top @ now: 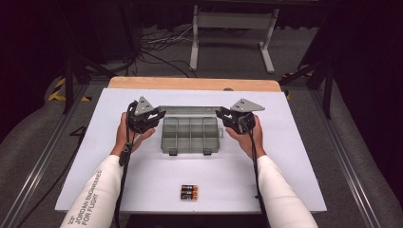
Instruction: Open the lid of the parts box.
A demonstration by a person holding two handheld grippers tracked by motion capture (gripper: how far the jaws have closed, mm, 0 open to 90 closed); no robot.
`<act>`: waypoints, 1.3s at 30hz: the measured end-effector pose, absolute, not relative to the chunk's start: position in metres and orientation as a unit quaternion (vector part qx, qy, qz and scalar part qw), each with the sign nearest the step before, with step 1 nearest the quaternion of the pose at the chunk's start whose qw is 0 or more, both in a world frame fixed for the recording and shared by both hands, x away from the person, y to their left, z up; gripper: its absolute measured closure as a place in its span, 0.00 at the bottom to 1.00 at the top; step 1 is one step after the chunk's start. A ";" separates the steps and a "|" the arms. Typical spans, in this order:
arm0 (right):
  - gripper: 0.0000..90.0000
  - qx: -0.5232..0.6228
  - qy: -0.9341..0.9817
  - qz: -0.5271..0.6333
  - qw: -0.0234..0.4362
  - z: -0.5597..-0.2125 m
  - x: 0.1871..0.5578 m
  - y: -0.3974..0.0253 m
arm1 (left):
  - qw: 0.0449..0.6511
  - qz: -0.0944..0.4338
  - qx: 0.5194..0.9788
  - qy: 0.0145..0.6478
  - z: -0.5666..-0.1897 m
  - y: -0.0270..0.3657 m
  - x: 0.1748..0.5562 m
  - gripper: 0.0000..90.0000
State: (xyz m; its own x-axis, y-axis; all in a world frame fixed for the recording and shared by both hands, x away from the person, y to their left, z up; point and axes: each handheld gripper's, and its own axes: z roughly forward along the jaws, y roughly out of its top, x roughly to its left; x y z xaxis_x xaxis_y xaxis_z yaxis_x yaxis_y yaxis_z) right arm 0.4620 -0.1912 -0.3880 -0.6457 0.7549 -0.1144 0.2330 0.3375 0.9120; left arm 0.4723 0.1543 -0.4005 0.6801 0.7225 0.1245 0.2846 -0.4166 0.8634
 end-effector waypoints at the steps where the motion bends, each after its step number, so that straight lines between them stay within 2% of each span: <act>1: 0.84 0.322 0.771 0.478 0.272 -0.389 0.463 -0.191 | 0.439 0.248 0.805 0.313 -0.402 0.154 0.473 0.83; 15: 0.84 0.358 0.761 0.479 0.250 -0.397 0.478 -0.190 | 0.446 0.224 0.800 0.331 -0.412 0.158 0.494 0.89; 23: 0.84 0.362 0.763 0.475 0.247 -0.398 0.485 -0.190 | 0.458 0.215 0.791 0.345 -0.417 0.157 0.499 0.88; 27: 0.87 0.375 0.753 0.479 0.251 -0.401 0.489 -0.190 | 0.454 0.223 0.791 0.345 -0.418 0.152 0.500 0.80; 28: 0.89 0.378 0.752 0.480 0.248 -0.402 0.491 -0.190 | 0.452 0.220 0.792 0.346 -0.418 0.152 0.501 0.81; 39: 0.89 0.405 0.747 0.471 0.238 -0.417 0.502 -0.187 | 0.436 0.221 0.793 0.363 -0.426 0.148 0.509 0.84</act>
State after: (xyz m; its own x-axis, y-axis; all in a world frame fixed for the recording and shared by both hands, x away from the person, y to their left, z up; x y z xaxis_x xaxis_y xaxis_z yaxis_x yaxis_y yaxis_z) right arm 0.5016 -0.1873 -0.4170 -0.5584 0.8292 0.0268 0.3814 0.2279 0.8959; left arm 0.5091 0.1482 -0.4256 0.6385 0.7689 0.0338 0.3834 -0.3558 0.8523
